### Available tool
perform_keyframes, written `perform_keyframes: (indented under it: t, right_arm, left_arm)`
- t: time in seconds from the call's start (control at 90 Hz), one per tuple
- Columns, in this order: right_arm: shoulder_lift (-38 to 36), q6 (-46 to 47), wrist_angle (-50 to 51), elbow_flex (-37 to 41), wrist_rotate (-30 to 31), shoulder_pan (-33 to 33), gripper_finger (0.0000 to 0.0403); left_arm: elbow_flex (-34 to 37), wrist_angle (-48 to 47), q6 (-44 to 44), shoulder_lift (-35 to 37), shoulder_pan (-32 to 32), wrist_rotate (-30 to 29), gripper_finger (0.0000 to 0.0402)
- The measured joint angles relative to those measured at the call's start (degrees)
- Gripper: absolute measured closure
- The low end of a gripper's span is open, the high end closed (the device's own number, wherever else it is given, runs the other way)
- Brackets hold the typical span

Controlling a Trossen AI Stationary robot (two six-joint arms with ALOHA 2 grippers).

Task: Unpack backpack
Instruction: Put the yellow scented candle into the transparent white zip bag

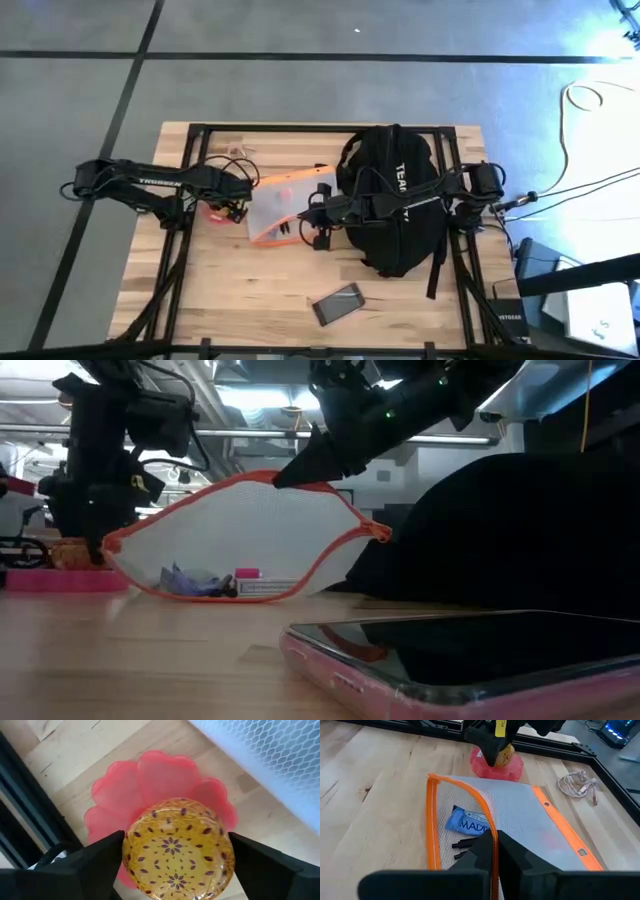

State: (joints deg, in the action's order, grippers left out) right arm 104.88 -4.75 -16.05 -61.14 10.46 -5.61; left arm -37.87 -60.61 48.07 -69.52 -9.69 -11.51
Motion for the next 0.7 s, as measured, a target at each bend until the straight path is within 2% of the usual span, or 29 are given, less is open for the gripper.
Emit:
perform_keyframes:
  t: [0.278, 0.489, 0.7]
  right_arm:
    - [0.00, 0.00, 0.00, 0.00, -0.09, 0.00, 0.0403]
    - [0.00, 0.00, 0.00, 0.00, -0.15, 0.00, 0.0403]
    - [0.02, 0.00, -0.12, 0.02, -0.20, 0.00, 0.0403]
  left_arm:
    - [0.08, 0.11, 0.53, 0.00, 0.24, 1.02, 0.0086]
    - [5.08, 4.77, 1.11, 0.52, 0.83, 3.78, 0.0088]
    - [5.81, 5.41, 1.12, 1.10, 0.81, 4.20, 0.0088]
